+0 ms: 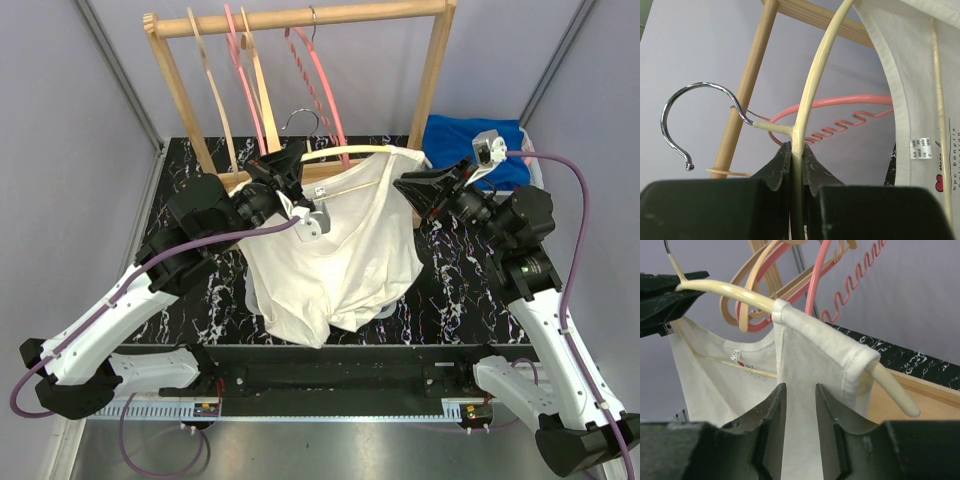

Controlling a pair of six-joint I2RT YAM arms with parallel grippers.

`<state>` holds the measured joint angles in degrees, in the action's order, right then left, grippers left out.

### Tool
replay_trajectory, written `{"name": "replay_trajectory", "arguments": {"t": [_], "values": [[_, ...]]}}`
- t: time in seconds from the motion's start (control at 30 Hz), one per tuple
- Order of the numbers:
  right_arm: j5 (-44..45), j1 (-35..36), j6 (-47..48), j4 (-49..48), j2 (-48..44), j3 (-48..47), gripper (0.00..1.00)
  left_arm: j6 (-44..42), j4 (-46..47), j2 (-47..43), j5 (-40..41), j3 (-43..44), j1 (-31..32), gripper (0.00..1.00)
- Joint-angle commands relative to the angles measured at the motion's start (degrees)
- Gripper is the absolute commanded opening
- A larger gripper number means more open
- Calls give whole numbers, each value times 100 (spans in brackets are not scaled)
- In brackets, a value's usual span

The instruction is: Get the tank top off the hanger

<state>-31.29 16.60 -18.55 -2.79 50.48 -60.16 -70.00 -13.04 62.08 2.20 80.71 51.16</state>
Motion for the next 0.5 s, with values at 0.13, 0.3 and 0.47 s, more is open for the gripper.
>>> {"name": "replay_trajectory", "arguments": {"t": [0.13, 0.3, 0.47], "values": [[-317, 36, -404, -820, 182, -66, 28, 83, 513, -91, 44, 156, 61, 0], [-351, 45, -535, -951, 217, -66, 27, 92, 521, -74, 9, 147, 79, 0], [-370, 273, -554, -934, 288, -171, 57, 56, 513, -21, 9, 147, 123, 0]]}}
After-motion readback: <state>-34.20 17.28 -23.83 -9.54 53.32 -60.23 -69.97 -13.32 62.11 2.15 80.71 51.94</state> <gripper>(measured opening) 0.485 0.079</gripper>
